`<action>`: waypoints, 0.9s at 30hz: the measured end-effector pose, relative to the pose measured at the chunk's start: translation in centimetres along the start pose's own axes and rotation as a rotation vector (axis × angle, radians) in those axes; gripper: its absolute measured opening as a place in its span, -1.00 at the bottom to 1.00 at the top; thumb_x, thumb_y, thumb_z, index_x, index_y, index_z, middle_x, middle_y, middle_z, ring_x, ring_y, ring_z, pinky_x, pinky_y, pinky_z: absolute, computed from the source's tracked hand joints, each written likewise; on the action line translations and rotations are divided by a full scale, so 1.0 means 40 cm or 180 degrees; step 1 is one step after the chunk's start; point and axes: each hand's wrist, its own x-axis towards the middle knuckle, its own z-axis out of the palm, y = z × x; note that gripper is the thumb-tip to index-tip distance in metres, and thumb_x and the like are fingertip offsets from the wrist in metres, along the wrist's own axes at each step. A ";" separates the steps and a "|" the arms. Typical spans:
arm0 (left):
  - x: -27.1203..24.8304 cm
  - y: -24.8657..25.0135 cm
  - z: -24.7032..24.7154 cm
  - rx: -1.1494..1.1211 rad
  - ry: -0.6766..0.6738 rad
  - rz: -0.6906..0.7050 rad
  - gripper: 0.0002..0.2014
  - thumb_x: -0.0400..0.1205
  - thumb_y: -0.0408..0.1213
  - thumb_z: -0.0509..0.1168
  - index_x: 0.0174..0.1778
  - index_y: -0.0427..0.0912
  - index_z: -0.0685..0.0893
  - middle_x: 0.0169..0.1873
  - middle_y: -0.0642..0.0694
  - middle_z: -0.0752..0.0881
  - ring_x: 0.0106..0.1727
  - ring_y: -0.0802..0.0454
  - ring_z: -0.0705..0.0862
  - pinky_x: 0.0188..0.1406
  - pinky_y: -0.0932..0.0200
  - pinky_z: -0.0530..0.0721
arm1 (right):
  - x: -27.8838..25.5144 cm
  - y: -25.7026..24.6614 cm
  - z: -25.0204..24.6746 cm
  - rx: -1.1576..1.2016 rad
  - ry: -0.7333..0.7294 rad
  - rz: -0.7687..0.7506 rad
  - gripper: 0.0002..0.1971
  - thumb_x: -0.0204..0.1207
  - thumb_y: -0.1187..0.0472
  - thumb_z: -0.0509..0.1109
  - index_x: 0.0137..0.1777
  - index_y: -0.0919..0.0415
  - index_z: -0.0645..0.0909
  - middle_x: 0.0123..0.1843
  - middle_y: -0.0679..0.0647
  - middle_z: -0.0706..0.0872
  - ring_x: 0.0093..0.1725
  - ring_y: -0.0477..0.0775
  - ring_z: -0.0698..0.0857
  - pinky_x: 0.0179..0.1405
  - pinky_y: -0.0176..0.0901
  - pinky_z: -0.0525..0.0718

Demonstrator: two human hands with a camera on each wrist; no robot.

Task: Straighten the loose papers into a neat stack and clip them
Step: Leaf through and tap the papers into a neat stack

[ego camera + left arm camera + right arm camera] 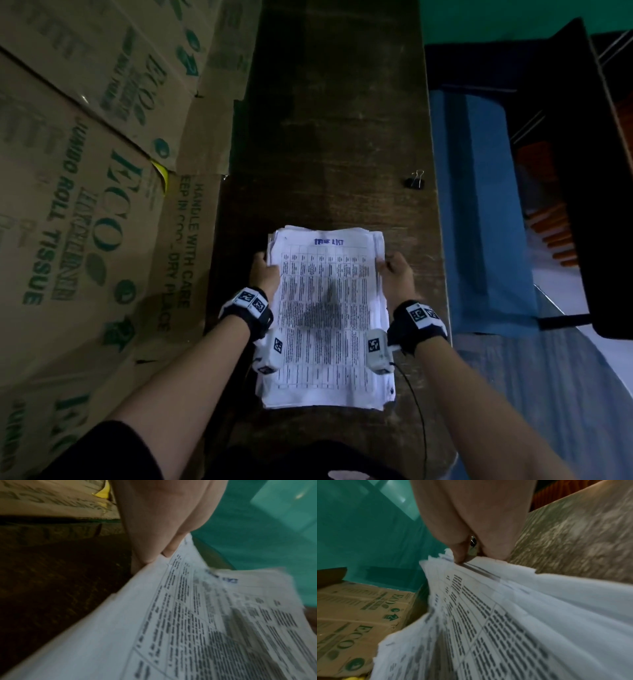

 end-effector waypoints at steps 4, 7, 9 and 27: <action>-0.094 0.059 0.018 0.0906 0.1037 0.0664 -0.40 0.49 -0.37 0.38 0.44 -0.08 0.34 0.46 -0.19 0.32 0.45 -0.23 0.33 0.41 -0.23 0.37 | 0.049 0.010 0.000 -0.0358 0.0046 -0.0137 -0.81 0.52 0.32 0.45 -0.32 0.14 0.67 -0.36 -0.13 0.71 -0.14 0.05 0.72 0.12 -0.01 0.66; -0.201 0.095 0.105 0.1032 0.0415 0.1544 -0.40 0.49 -0.18 0.46 0.38 -0.09 0.34 0.37 -0.16 0.28 0.37 -0.10 0.32 0.35 -0.04 0.41 | 0.035 0.021 -0.006 0.0383 -0.0126 0.0173 -0.80 0.53 0.22 0.48 -0.32 0.17 0.66 -0.36 0.08 0.68 -0.32 0.04 0.60 -0.19 -0.02 0.60; -0.231 0.090 0.193 0.1113 -0.0293 0.1462 -0.30 0.46 0.01 0.47 0.41 -0.11 0.28 0.34 -0.11 0.24 0.36 -0.07 0.29 0.35 0.06 0.42 | 0.024 0.026 -0.010 0.1111 -0.0272 0.0493 -0.80 0.58 0.25 0.43 -0.30 0.17 0.65 -0.35 0.16 0.68 -0.39 0.06 0.60 -0.32 -0.07 0.61; -0.208 0.125 0.353 0.1379 -0.0255 0.1211 -0.53 0.67 -0.10 0.25 0.33 -0.38 0.34 0.30 -0.34 0.47 0.13 -0.31 0.64 -0.12 -0.02 0.59 | 0.041 0.021 -0.026 0.0641 -0.0131 0.0466 -0.84 0.57 0.20 0.42 -0.25 0.14 0.69 -0.29 0.14 0.78 -0.34 0.04 0.67 -0.32 -0.05 0.67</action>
